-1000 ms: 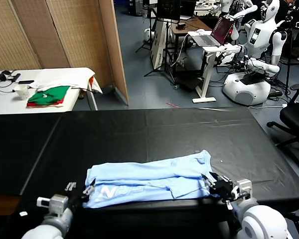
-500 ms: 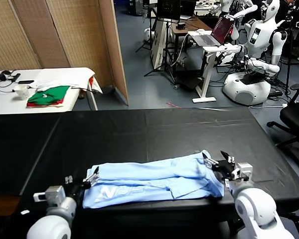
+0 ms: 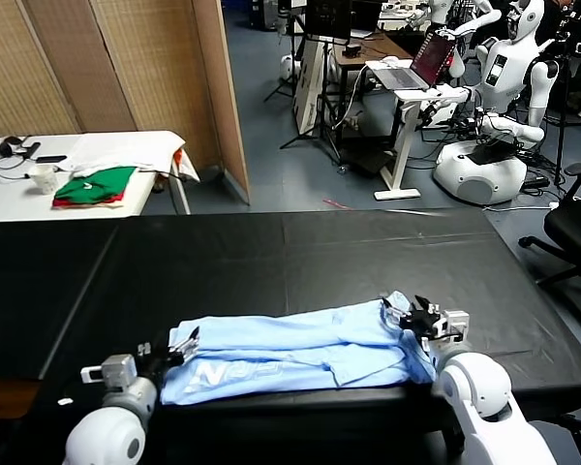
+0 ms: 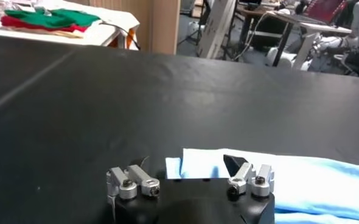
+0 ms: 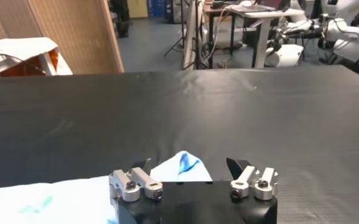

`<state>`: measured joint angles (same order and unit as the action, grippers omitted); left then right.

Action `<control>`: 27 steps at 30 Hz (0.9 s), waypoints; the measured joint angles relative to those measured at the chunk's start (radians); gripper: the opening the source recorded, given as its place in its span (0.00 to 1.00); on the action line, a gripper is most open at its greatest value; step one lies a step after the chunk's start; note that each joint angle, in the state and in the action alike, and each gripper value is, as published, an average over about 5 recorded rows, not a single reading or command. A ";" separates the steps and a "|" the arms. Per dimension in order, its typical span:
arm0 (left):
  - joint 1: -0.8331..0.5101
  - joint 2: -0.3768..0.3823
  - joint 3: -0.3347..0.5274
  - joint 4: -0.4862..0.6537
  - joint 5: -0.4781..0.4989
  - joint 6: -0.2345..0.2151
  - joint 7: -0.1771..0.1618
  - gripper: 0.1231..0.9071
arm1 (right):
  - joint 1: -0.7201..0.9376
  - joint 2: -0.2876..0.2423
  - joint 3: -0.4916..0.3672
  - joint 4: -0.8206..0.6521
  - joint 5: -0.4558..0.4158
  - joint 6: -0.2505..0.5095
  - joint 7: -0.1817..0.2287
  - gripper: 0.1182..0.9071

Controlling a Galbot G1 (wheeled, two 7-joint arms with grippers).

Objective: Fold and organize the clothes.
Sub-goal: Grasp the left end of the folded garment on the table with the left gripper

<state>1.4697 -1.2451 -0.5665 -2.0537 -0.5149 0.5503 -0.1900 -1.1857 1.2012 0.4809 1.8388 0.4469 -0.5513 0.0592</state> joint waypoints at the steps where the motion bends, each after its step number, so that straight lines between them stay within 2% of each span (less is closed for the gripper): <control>1: 0.000 0.000 0.001 0.002 0.008 0.000 0.005 0.94 | -0.003 0.003 0.002 0.004 -0.002 0.001 0.002 0.56; 4: -0.002 -0.001 0.007 0.008 0.035 -0.006 0.016 0.75 | -0.011 0.014 0.008 0.012 -0.016 0.013 0.011 0.32; 7: -0.011 -0.002 0.012 0.018 0.068 -0.021 0.028 0.51 | -0.020 0.028 0.014 0.018 -0.037 0.031 0.025 0.11; 10: -0.024 -0.002 0.016 0.035 0.104 -0.043 0.045 0.27 | -0.030 0.046 0.018 0.024 -0.058 0.052 0.039 0.03; 13: -0.040 -0.002 0.019 0.055 0.126 -0.060 0.053 0.09 | -0.034 0.066 0.019 0.024 -0.067 0.073 0.046 0.03; 15: -0.054 -0.002 0.022 0.070 0.136 -0.068 0.056 0.05 | -0.032 0.075 0.018 0.019 -0.065 0.080 0.041 0.03; 23: -0.120 0.007 0.037 0.117 0.167 -0.090 0.072 0.06 | -0.045 0.079 0.039 0.031 -0.036 0.071 -0.012 0.05; 25: -0.122 0.006 0.037 0.116 0.172 -0.095 0.073 0.06 | -0.056 0.073 0.050 0.048 -0.028 0.067 -0.019 0.13; 27: -0.116 0.003 0.034 0.111 0.182 -0.102 0.074 0.08 | -0.070 0.065 0.064 0.071 -0.016 0.063 -0.026 0.28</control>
<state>1.3532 -1.2420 -0.5326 -1.9423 -0.3330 0.4484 -0.1156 -1.2557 1.2661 0.5453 1.9096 0.4307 -0.4886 0.0332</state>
